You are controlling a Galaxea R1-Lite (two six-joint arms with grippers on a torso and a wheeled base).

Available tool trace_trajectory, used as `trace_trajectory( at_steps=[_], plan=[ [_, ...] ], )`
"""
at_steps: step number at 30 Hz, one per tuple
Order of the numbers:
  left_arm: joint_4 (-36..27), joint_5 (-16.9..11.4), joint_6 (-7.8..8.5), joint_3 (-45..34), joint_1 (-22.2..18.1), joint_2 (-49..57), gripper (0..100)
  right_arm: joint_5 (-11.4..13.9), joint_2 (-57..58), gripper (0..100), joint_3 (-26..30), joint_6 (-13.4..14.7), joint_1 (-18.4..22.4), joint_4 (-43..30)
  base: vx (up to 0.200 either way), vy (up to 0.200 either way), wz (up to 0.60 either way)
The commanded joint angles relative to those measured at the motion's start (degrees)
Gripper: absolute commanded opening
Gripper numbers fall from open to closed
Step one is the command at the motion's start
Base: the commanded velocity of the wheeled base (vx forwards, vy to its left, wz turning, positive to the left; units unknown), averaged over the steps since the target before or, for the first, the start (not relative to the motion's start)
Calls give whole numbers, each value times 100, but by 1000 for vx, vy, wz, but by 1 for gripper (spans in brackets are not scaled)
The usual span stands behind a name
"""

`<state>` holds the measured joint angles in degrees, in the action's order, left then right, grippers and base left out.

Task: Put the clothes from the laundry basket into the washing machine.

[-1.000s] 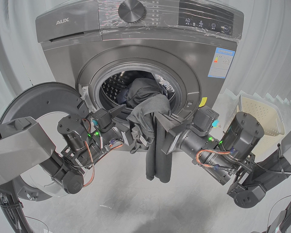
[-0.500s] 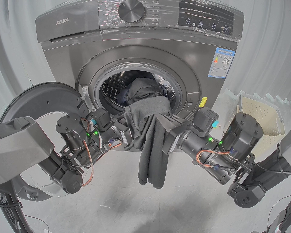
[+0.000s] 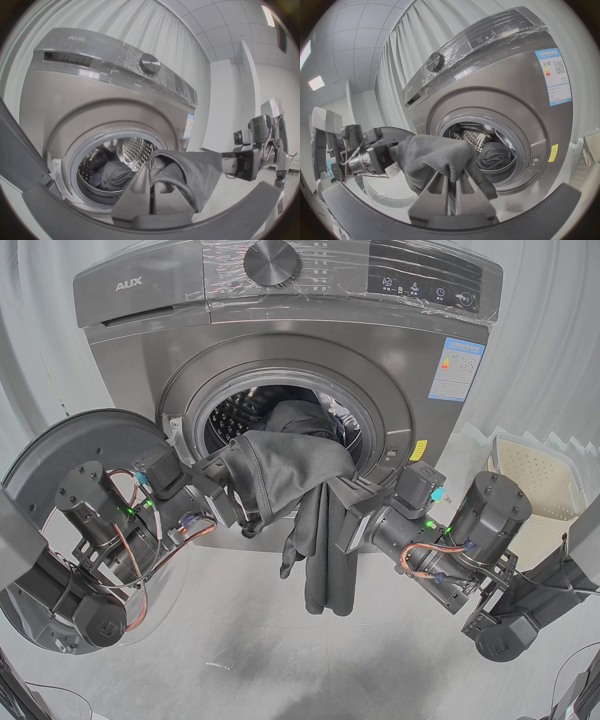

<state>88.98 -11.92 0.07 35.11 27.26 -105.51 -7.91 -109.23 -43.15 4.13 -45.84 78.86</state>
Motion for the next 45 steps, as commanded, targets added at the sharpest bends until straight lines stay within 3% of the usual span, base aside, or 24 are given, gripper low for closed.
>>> trace_trajectory(
  at_steps=[1, 23, 24, 37, 45],
  plan=[
    [5, -3, -7, 31, -10, 312, 0, -9, -231, 0, -132, 9, 22, 15, 0, 0, 0],
    [14, -38, -69, 119, 8, 646, 0, -26, -362, 0, -264, 9, 31, 15, 0, 0, 0],
    [14, -38, -69, 119, 16, 646, 0, -17, -362, 100, -290, 26, 13, 15, 0, 0, 0],
    [-3, -3, -86, 163, 34, 619, 0, 0, -362, 100, -53, 0, -83, -11, 0, 0, 0],
    [-21, 190, -95, 207, 25, 487, 0, 9, -362, 100, 149, 0, -479, -11, 0, 0, 0]
  ],
)
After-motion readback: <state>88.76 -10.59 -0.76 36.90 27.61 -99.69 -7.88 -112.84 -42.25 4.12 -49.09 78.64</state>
